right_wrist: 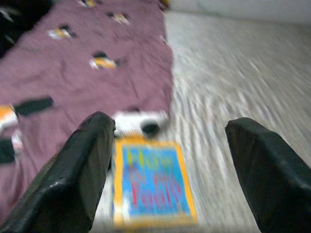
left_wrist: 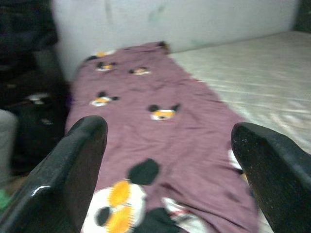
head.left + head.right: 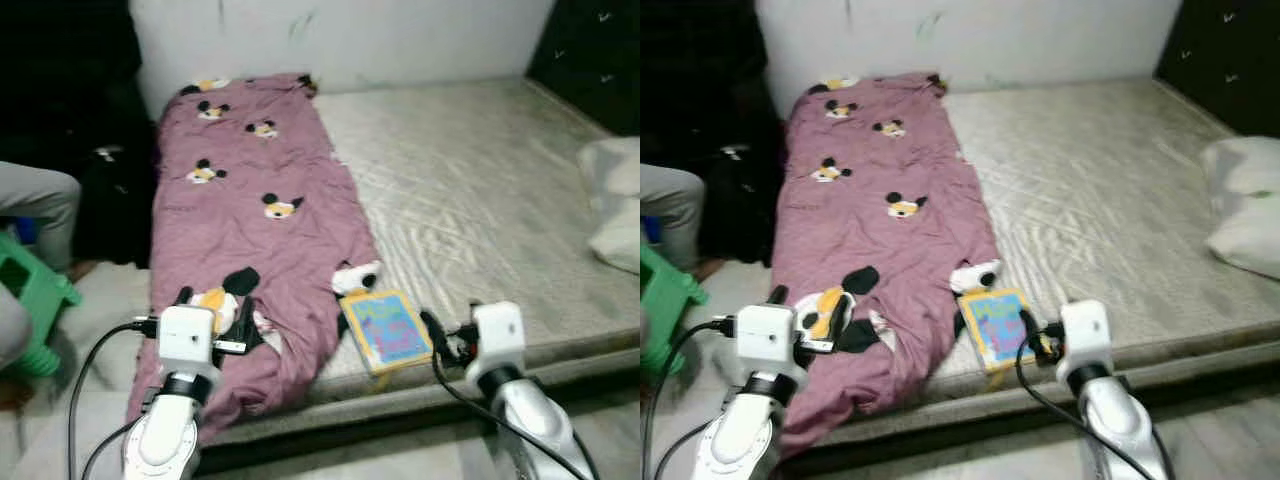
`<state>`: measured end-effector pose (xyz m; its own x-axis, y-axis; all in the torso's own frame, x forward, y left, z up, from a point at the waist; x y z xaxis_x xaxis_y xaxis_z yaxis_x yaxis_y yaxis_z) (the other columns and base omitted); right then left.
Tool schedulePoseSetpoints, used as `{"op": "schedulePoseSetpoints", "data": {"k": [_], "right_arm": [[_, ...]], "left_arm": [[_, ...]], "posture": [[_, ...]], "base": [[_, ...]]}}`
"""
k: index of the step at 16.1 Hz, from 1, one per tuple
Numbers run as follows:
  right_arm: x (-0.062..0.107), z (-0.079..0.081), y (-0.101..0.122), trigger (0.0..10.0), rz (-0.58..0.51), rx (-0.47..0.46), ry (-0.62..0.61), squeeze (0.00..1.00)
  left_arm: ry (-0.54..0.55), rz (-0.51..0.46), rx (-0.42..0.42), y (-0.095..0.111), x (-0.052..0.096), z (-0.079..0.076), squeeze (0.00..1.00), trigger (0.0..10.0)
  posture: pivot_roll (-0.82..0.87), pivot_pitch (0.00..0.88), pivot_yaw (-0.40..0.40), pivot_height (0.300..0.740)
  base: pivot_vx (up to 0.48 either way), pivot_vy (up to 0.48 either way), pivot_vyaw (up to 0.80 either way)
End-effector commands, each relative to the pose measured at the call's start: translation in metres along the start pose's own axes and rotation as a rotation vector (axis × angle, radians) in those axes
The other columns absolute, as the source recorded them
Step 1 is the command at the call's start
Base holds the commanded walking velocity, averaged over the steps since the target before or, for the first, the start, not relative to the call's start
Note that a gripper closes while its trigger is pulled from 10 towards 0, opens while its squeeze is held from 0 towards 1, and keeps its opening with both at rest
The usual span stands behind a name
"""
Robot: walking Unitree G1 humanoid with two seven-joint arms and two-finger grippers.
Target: Clean up the room
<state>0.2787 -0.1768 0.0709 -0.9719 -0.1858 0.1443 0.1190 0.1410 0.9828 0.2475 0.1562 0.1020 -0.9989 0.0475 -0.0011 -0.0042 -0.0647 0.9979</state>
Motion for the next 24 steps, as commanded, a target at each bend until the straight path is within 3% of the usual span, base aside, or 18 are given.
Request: {"op": "schedulePoseSetpoints", "data": {"k": [1,11,17,24], "right_arm": [[-0.0061,0.0104,0.0112,10.0,-0.042,-0.005,0.031,0.0],[-0.0067,0.0138,0.0098,10.0,-0.044,0.002,0.051,0.0],[-0.0073,0.0159,0.0052,10.0,-0.035,-0.013,0.051,0.0],[-0.0115,0.0184,0.008,10.0,-0.046,-0.019,0.051,0.0]], "left_arm": [[0.041,0.041,-0.016,-0.0069,0.0025,0.0115,0.0,10.0],[0.058,0.059,-0.04,-0.0101,0.0013,0.0136,0.0,10.0],[0.052,0.078,-0.021,-0.0157,0.0023,0.0133,0.0,10.0],[0.046,0.069,-0.024,-0.0136,0.001,0.0133,0.0,10.0]], "posture": [[-0.02,0.097,-0.042,0.74],[-0.01,0.087,-0.044,0.74],[0.0,0.055,-0.043,0.74],[0.0,0.057,-0.037,0.74]], "base": [[0.0,0.0,0.0],[0.0,0.0,0.0],[0.0,0.0,0.68],[0.0,0.0,0.0]]}}
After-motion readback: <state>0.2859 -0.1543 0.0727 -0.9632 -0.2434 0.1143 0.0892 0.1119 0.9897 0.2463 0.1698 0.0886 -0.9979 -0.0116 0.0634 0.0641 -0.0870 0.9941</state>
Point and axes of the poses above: a point about 5 cm out from each wrist's last joint towards the gripper, its own x axis pointing back from the gripper into the wrist, its own y axis along the axis of the wrist's last joint, z = x × y, the point moved 3 cm from there along -x, pointing out of the wrist towards the gripper, and after that the axes turned 2 degrees about x, right-handed, at the moved point
